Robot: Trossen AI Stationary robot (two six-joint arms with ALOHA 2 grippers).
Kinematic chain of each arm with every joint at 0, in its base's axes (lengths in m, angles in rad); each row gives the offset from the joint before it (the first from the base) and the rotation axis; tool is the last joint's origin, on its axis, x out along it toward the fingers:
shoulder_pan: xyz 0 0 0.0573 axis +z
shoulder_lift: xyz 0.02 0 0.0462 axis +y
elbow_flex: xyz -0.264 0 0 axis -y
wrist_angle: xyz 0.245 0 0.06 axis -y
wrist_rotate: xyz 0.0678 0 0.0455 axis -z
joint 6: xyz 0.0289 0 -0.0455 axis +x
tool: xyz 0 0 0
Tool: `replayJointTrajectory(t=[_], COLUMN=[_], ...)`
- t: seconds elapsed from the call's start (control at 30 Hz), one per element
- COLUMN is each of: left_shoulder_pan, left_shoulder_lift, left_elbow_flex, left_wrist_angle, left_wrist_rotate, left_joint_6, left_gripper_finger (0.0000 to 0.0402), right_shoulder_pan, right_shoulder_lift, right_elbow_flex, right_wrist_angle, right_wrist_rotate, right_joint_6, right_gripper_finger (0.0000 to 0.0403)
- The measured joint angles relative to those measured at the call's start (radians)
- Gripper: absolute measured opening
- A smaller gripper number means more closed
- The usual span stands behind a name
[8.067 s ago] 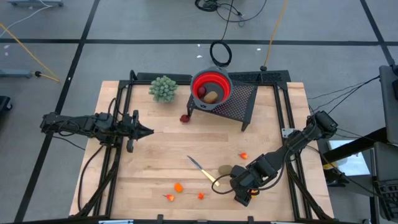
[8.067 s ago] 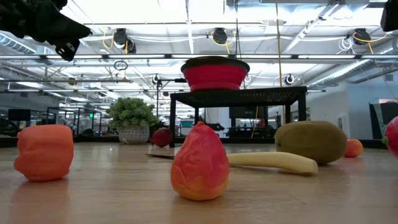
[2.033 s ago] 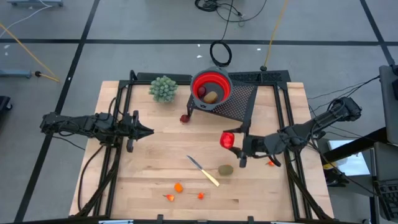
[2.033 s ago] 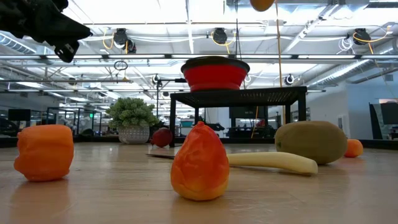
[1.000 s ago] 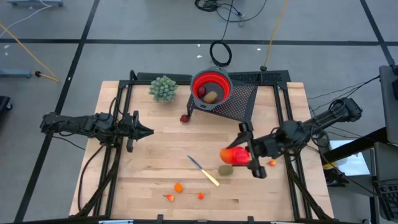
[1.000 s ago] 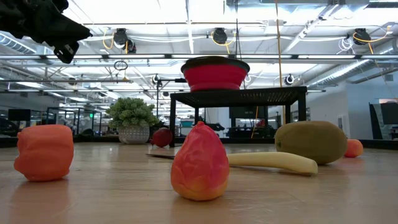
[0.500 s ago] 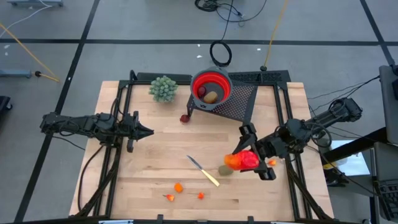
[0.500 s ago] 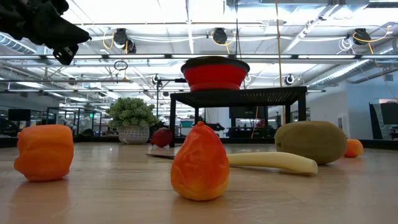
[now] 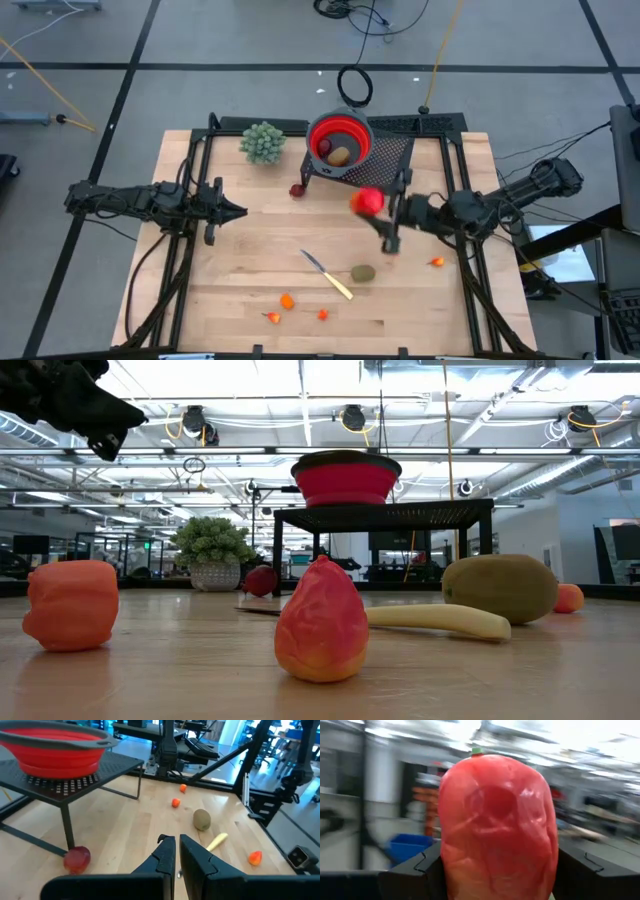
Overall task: Pick & Place Fruit
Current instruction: Put the red mango into the red strainer bowl on the shelf
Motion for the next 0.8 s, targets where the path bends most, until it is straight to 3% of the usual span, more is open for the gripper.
replayJointTrajectory(t=[0.13, 0.27, 0.5, 0.8], left_shoulder_pan=[0.0, 0.0, 0.0, 0.0], left_shoulder_lift=[0.0, 0.0, 0.0, 0.0], left_elbow_flex=[0.0, 0.0, 0.0, 0.0], left_wrist_angle=[0.001, 0.001, 0.001, 0.001], left_wrist_rotate=[-0.051, -0.077, -0.078, -0.078], left_joint_6=[0.004, 0.004, 0.003, -0.003], left_gripper_finger=[0.0024, 0.0024, 0.0024, 0.0024], right_shoulder_pan=[-0.069, -0.158, -0.341, -0.552], right_shoulder_lift=[-0.001, 0.0, 0.0, 0.0], right_elbow_flex=[0.0, 0.0, 0.0, 0.0], right_wrist_angle=[-0.018, -0.034, -0.099, -0.213], right_wrist_rotate=[0.081, 0.08, 0.073, -0.13], right_joint_6=[0.0, 0.016, 0.179, 0.381], right_gripper_finger=[0.0249, 0.0249, 0.0249, 0.0249])
